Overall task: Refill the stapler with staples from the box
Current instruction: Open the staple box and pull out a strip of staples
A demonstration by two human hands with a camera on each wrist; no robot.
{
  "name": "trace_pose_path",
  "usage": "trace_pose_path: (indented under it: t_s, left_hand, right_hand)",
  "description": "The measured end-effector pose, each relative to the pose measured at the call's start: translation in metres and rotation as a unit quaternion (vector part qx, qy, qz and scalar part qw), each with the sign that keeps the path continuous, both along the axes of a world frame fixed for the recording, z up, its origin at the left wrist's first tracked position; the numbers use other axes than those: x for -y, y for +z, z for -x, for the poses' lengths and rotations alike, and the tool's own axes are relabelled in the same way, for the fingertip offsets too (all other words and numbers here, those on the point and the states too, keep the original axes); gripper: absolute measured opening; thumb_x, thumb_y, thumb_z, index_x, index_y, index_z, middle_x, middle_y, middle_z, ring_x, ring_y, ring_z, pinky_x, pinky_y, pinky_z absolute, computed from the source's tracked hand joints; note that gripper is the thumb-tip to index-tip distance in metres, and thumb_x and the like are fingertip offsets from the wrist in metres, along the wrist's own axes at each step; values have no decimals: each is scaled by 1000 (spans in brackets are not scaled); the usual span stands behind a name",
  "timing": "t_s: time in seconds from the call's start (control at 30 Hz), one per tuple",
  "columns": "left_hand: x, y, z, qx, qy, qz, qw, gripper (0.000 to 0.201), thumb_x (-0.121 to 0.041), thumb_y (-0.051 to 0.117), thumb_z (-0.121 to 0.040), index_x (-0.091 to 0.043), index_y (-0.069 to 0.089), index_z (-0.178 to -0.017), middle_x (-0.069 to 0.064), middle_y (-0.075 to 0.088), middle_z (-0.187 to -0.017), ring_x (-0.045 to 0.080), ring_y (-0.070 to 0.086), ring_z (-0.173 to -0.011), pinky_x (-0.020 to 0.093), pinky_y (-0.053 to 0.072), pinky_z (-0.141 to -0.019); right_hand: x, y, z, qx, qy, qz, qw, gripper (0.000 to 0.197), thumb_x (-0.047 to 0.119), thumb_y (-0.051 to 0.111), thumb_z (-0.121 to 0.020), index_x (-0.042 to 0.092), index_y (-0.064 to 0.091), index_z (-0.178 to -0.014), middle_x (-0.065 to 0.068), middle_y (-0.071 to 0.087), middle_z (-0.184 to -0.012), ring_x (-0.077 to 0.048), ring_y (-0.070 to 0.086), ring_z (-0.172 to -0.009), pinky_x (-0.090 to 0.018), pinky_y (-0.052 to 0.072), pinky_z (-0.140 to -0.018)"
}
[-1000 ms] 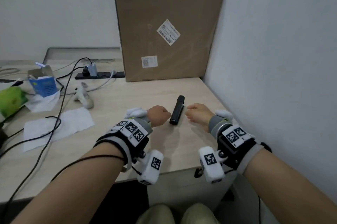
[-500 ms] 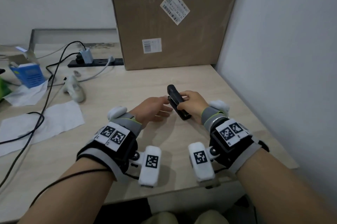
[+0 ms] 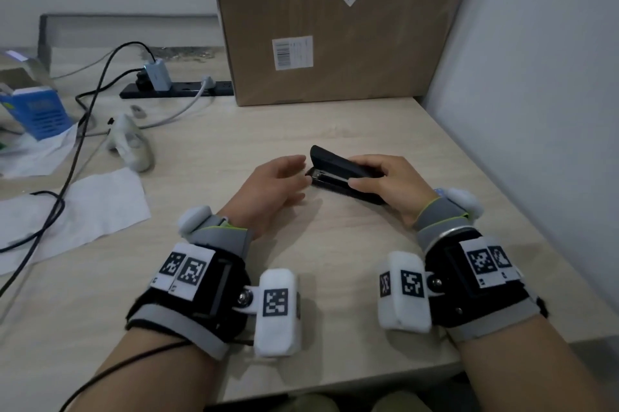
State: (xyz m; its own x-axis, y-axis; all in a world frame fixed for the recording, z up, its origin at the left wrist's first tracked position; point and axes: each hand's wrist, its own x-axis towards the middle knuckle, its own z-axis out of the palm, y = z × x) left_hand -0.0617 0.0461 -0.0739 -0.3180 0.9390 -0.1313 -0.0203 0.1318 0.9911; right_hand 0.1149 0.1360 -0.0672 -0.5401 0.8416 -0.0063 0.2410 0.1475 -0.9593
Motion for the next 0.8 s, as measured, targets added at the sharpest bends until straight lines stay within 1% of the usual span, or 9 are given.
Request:
trace_pose_path:
  t_s: [0.07,0.17,0.23,0.3,0.47,0.57,0.63,0.73,0.8]
  left_hand:
    - [1,2,-2,-81,-20,-19,996,36,-8,58,-86,-22,61,-119,-2,68,-109,7,59,-72,23,51,-70]
    - [1,2,-4,-162,-9,-41,986,29,-12,62,-84,-26,68,-109,0,68,-80,12,56,-66,26,48,-65]
    - [-1,-1,-4,-210,-1,-45,977,26,-13,62,-84,-22,68,-107,-17,61,-66,2,53,-55,14,43,-59]
    - [-3,-3,-6,-252,9,-44,967,24,-13,63,-83,-21,69,-105,-21,55,-61,-7,50,-46,5,37,-50]
    - [-6,-4,4,-345,120,-61,929,18,-19,65,-79,-18,70,-97,-4,68,-91,4,55,-68,18,39,-71]
    - [-6,-8,14,-431,192,-37,881,35,-24,65,-78,-21,63,-112,1,61,-120,24,53,-106,27,37,-85]
    - [-8,-13,19,-456,169,28,873,46,-26,65,-78,-19,58,-123,7,55,-131,31,46,-121,33,36,-98]
    - [-11,-17,21,-453,148,56,878,40,-27,64,-79,-15,62,-117,10,63,-122,34,53,-114,42,44,-96]
    - [-10,-17,20,-424,164,41,890,34,-23,62,-80,-13,64,-112,10,65,-115,32,57,-108,40,46,-92]
  right_hand:
    - [0,0,-1,3,6,-27,1000,33,1,66,-79,16,69,-108,-1,69,-101,-11,62,-88,-25,52,-85]
    - [0,-2,-2,9,20,-56,998,31,3,66,-80,23,68,-104,2,68,-101,-9,61,-88,-15,50,-82]
    - [-2,-5,-1,17,26,-65,997,31,4,65,-81,26,67,-102,2,68,-101,-10,62,-90,-15,49,-81]
    - [-2,-6,-1,24,16,-86,996,30,4,65,-81,26,67,-101,2,68,-102,-13,62,-95,-22,46,-88]
    - [-12,-13,-1,84,-76,-179,977,32,12,66,-78,27,69,-107,3,69,-110,-19,59,-109,-37,43,-103]
    - [-15,-14,0,105,-114,-209,966,32,18,66,-78,31,69,-107,2,68,-112,-24,57,-111,-42,43,-101]
    - [-16,-13,1,106,-128,-220,961,31,19,67,-78,28,69,-108,0,68,-113,-23,57,-111,-42,43,-101]
    - [-15,-13,2,101,-141,-240,955,29,24,68,-77,27,71,-105,0,68,-113,-22,58,-112,-45,43,-101]
    - [-12,-11,4,88,-149,-265,949,25,26,67,-77,29,71,-102,3,68,-112,-22,54,-115,-42,41,-102]
